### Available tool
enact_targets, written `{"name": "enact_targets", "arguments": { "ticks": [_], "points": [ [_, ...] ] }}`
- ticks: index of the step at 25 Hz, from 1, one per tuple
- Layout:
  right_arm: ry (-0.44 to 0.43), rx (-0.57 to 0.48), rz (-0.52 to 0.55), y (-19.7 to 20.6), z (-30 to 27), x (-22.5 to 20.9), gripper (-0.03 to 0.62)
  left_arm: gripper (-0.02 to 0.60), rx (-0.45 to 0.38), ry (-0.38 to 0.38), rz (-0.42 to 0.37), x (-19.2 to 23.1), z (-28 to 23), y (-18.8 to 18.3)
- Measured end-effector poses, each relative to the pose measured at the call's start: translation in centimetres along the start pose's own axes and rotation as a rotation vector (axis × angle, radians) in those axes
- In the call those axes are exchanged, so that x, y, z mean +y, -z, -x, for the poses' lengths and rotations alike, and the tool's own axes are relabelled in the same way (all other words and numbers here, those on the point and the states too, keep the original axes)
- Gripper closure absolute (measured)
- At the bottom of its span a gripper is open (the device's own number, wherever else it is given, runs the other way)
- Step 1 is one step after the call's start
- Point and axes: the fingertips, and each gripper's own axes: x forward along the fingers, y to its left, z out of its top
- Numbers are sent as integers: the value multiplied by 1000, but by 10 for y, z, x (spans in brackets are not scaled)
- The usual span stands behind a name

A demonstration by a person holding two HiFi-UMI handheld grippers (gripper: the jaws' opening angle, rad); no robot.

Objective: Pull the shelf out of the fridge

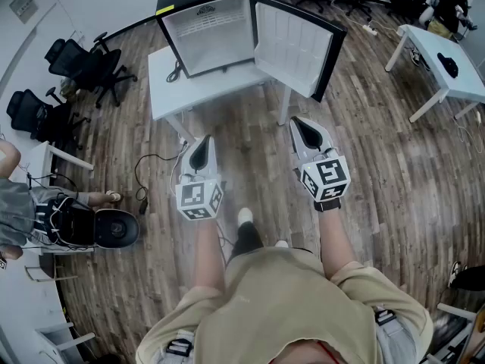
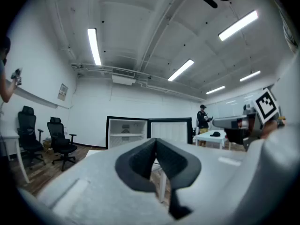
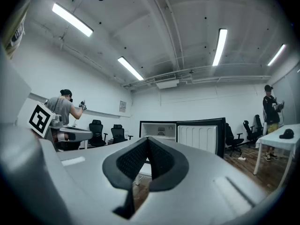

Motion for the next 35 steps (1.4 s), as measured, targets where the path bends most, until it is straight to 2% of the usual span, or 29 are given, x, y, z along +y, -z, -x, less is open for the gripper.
{"name": "enact_targets", "arguments": {
  "ticks": [6,10,15,21,26,35],
  "points": [
    [-17,-8,-28,6,-37,-1,591,580,-16,3,2,30,-28,-2],
    [-22,-57,-74,2,-62,-4,591,580,-15,21,-7,42,-52,-3],
    [40,-22,-85,8,-96,-14,591,580,-9,53,-8,61,-79,-2],
    [59,-84,-147,2,-135,-14,591,581,-4,69,0,100,-104,-1],
    [50,-70,-134,5,-179,-2,591,580,-8,75,9,137,-126,0],
    [44,-6,-134,23,-244,23,590,580,8,133,49,178,-159,12]
  ]
}}
